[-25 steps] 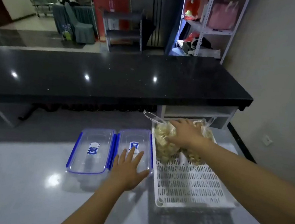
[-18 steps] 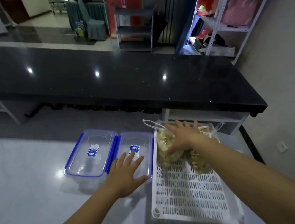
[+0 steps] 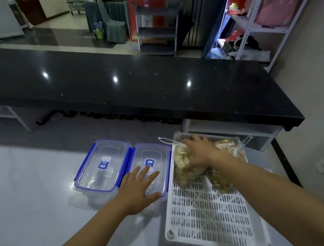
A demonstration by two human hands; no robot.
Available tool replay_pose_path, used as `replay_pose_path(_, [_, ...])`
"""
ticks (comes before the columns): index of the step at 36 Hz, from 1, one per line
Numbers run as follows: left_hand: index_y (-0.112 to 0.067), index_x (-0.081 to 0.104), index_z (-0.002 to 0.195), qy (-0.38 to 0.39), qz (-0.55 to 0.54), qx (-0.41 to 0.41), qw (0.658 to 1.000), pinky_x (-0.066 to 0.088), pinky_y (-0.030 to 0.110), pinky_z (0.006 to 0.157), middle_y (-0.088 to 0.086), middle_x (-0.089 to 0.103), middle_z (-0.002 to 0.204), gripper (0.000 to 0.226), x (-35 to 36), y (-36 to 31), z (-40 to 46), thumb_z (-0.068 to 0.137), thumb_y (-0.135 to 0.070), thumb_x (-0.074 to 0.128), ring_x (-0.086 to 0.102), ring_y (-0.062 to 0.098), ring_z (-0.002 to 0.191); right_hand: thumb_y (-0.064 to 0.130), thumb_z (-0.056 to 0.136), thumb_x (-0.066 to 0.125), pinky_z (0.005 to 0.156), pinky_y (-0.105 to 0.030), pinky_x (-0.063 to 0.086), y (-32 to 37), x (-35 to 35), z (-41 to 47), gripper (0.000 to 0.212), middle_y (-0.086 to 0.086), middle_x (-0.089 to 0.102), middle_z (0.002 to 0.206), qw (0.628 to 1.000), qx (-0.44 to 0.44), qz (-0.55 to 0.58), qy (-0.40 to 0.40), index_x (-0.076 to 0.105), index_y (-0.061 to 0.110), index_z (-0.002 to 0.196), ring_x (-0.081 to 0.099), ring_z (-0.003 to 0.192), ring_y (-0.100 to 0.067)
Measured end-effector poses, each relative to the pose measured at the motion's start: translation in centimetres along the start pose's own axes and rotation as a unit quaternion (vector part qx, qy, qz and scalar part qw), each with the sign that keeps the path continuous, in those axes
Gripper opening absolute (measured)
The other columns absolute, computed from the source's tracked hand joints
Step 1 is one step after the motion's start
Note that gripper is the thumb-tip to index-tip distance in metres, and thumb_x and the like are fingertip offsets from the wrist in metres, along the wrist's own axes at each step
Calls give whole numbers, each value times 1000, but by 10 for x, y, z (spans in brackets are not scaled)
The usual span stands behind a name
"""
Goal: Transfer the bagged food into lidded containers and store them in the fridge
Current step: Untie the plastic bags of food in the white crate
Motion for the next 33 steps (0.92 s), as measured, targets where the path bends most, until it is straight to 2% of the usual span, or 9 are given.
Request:
replay_pose_path(3, [-49,6,157,3,-3,6,1000,-4,48,124,-8,-5,169,72,-1,1,1,95,-70,37,-13,19,155,58,59,80,107,-53,42,5,0,-11,107,2,31,157,1000,-1,-1,-30,25,45,150,32,139,-34])
replay_pose_path(9, [-46,15,156,14,-34,13,999,1,47,124,-9,1,169,71,-4,3,5,95,-68,42,-7,19,156,46,65,80,109,-52,38,16,1,-40,95,4,31,154,998,-19,-23,-57,34,41,148,29,138,-30])
replay_pose_path(12, [-44,20,156,16,-58,14,998,6,46,124,-8,8,169,67,-11,4,5,97,-61,46,0,20,156,48,66,80,106,-46,41,23,3,-58,94,4,33,153,997,-42,-47,-51,34,38,148,32,133,-26])
replay_pose_path(16, [-37,28,156,-1,-94,32,995,18,46,123,-5,21,166,65,-23,4,2,98,-48,55,15,20,154,53,69,77,102,-42,39,25,6,-90,90,4,26,156,994,-69,-72,-39,33,38,147,30,134,-27])
replay_pose_path(21, [-35,29,156,3,-101,60,993,22,42,122,-3,25,165,69,-28,2,-3,96,-41,62,19,19,152,53,69,76,107,-49,39,29,6,-135,85,3,29,154,983,-124,-132,-12,35,39,142,28,139,-30])
replay_pose_path(24, [-37,23,157,21,-74,77,994,18,40,122,-1,19,167,71,-23,-4,-4,97,-38,61,14,21,154,40,75,78,116,-57,22,27,11,-153,85,-1,29,158,963,-174,-207,-6,32,36,147,19,147,-39])
replay_pose_path(26, [-40,19,158,33,-50,82,995,16,45,123,-1,14,168,72,-18,-10,-4,98,-38,58,10,25,154,30,79,77,119,-56,5,24,18,-160,87,1,25,162,948,-202,-246,8,28,36,151,10,151,-39])
replay_pose_path(28, [-42,16,157,37,-29,83,995,15,51,123,-3,10,169,71,-16,-16,-3,99,-38,56,7,28,155,22,82,76,118,-55,-5,22,28,-165,85,3,24,164,933,-231,-275,23,29,37,152,9,153,-35])
replay_pose_path(33, [-41,16,158,30,-24,114,993,15,49,123,-2,10,169,72,-18,-37,-2,98,-40,56,8,26,155,12,79,77,113,-57,-12,17,43,-178,93,4,12,167,927,-246,-282,28,27,40,152,0,153,-28])
Point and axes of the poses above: each hand's wrist, its own z-axis towards the middle knuckle, its own x-axis out of the palm, y = z × x, the point moved 7 cm from there along z, towards the middle knuckle
